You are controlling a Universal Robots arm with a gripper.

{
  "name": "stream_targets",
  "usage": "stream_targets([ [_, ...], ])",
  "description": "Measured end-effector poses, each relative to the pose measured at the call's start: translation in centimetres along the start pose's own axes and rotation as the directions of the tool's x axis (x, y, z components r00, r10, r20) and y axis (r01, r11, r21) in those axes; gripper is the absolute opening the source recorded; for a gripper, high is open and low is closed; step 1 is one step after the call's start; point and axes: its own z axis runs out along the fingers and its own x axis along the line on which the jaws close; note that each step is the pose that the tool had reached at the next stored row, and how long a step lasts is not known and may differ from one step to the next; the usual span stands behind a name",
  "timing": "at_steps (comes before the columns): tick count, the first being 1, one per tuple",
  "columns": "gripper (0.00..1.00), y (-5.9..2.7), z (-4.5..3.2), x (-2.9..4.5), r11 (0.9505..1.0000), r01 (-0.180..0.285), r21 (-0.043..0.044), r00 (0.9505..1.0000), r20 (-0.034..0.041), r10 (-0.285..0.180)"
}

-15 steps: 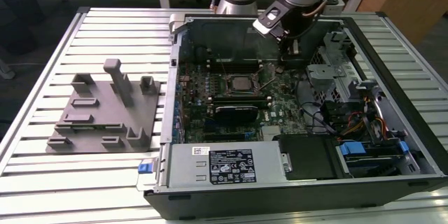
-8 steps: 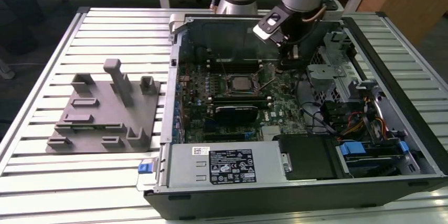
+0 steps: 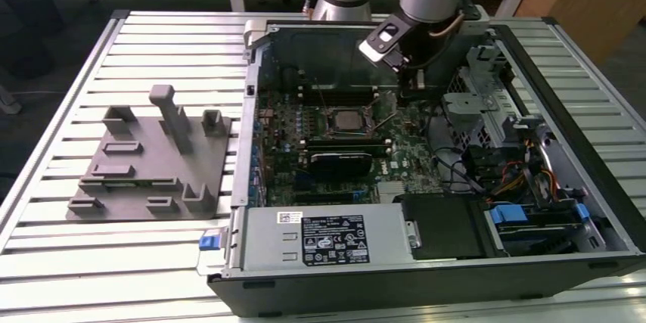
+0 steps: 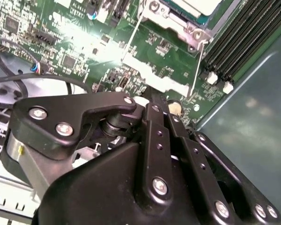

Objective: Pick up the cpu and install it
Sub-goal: 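Close the cpu cover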

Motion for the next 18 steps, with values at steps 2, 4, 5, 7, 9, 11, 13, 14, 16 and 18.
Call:
stream_targets([
  [2, 0.11, -0.23, 0.05, -0.01, 1.0, -0.002, 0.0, 1.0, 0.0003, 0.002],
  [4, 0.11, -0.47, 0.11, -0.02, 1.0, -0.003, 0.0, 1.0, 0.0001, 0.003],
  [5, 0.11, -0.58, 0.14, -0.02, 1.0, -0.005, 0.0, 1.0, 0.0001, 0.005],
  [7, 0.11, -0.86, 0.19, -0.03, 1.0, -0.007, 0.0, 1.0, 0.0004, 0.007],
  [9, 0.11, -1.24, 0.25, -0.05, 0.9999, -0.01, -0.0001, 0.9999, 0.0003, 0.01],
  [11, 0.11, -1.56, 0.31, -0.05, 0.9999, -0.013, 0.0, 0.9999, 0.0006, 0.013],
  [13, 0.11, -1.95, 0.4, -0.07, 0.9999, -0.015, 0.0, 0.9999, 0.0007, 0.015],
  [14, 0.11, -2.18, 0.45, -0.07, 0.9999, -0.016, 0.0, 0.9999, 0.0007, 0.016],
  [16, 0.11, -2.72, 0.56, -0.09, 0.9998, -0.018, 0.0, 0.9998, 0.0008, 0.018],
  [18, 0.11, -3.22, 0.66, -0.1, 0.9998, -0.02, 0.0, 0.9998, 0.0009, 0.02],
])
